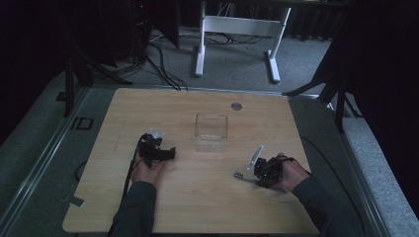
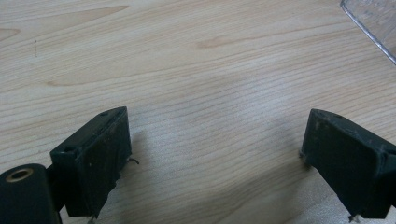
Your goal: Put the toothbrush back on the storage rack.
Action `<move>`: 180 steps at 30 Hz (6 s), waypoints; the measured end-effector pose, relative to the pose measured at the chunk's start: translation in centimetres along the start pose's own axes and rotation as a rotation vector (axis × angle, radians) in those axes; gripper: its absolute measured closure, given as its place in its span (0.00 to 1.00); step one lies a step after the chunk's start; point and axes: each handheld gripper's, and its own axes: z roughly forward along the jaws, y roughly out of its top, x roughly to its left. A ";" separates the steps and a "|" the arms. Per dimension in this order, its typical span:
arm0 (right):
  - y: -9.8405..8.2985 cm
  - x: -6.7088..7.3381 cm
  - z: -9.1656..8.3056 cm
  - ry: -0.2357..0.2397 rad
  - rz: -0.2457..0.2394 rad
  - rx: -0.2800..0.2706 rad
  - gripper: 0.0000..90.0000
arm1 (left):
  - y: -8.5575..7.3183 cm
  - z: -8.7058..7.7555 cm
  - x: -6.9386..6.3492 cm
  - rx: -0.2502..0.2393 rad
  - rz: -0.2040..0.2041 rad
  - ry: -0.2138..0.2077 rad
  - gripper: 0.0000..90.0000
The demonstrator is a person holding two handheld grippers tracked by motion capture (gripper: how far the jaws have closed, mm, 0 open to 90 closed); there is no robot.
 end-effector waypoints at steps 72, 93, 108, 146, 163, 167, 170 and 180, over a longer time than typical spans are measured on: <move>0.1 -0.5 1.5 0.026 0.010 0.043 0.91 | 0.0 0.0 0.0 0.000 -0.002 0.002 0.09; -0.9 -1.0 0.0 0.018 0.084 -0.120 0.91 | 0.0 0.0 0.0 0.000 -0.002 0.002 0.09; -1.5 -1.3 -0.5 -0.024 0.142 -0.248 0.91 | 0.0 0.0 0.0 0.000 -0.002 0.002 0.09; -2.8 -1.5 -0.9 -0.056 0.269 -0.446 0.91 | 0.0 0.0 0.0 0.000 -0.001 0.002 0.09; -3.0 -1.7 -1.6 -0.067 0.314 -0.535 0.91 | 0.0 0.0 0.0 0.000 -0.002 0.002 0.09; -3.0 -1.8 -1.9 -0.066 0.328 -0.562 0.91 | 0.0 0.0 0.0 0.000 -0.002 0.002 0.09; -3.0 -1.8 -2.0 -0.071 0.334 -0.569 0.91 | 0.0 0.0 0.0 0.000 -0.002 0.002 0.09; -3.0 -1.9 -2.5 -0.073 0.350 -0.613 0.91 | 0.0 0.0 0.0 0.000 -0.002 0.002 0.09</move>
